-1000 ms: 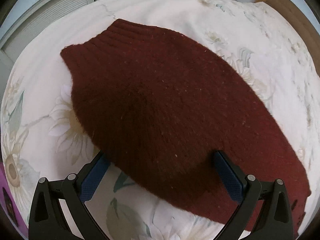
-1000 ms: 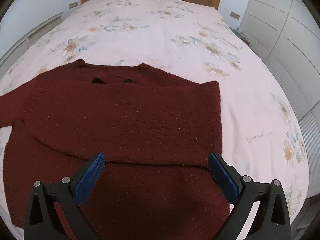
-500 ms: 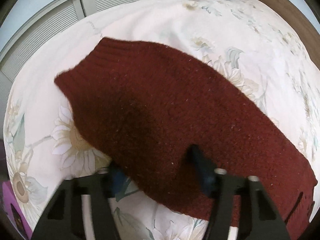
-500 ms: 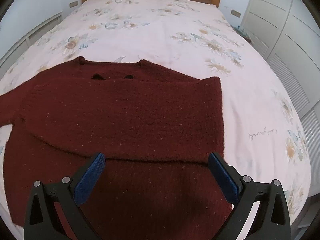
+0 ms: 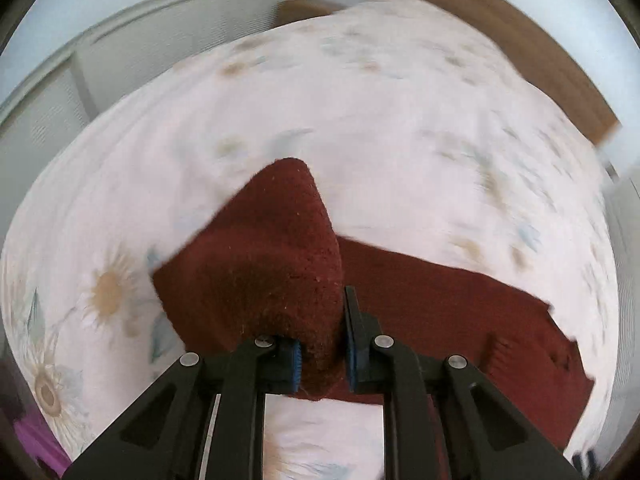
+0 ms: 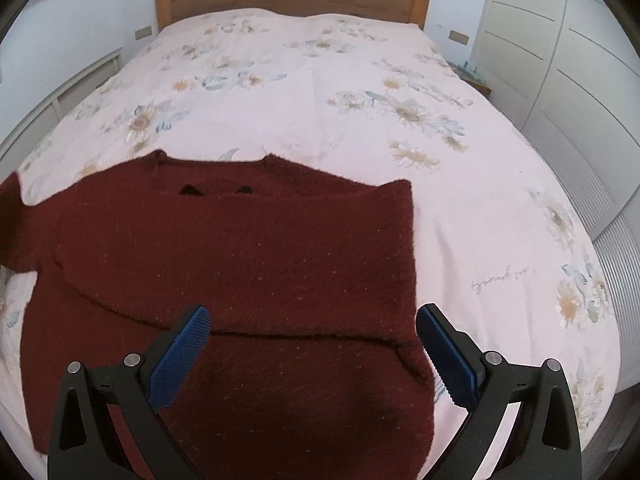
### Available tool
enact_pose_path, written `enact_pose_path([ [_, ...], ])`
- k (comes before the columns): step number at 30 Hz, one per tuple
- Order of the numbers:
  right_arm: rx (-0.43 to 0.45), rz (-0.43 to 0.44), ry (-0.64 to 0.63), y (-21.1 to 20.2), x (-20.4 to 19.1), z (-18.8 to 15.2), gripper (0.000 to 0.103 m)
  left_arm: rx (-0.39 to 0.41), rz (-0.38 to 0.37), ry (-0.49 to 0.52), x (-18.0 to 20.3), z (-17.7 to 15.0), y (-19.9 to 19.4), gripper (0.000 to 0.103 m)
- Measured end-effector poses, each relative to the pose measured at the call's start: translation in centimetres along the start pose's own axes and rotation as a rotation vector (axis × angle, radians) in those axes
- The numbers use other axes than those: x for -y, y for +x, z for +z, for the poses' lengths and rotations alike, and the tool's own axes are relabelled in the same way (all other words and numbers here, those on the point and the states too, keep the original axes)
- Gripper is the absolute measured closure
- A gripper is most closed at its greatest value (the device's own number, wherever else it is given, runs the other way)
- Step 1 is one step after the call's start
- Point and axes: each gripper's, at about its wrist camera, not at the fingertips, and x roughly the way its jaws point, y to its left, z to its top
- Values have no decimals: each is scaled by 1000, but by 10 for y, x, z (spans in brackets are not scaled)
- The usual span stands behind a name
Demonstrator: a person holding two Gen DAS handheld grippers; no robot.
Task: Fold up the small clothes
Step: 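Fold the side edge over the body with the left gripper and release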
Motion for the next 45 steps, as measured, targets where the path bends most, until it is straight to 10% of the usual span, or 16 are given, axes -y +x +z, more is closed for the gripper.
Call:
enact_pose_path([
  [21,23,-4,24,-11,34,3,1,-107,-302,505,323,-127,41,90],
  [35,-4,16,29,-2,37,-12,1,-252,-97,583,328,-175,115,84],
  [45,8,15,59,-7,45,-15,1,-264,-104,596,321,-173,104,22],
])
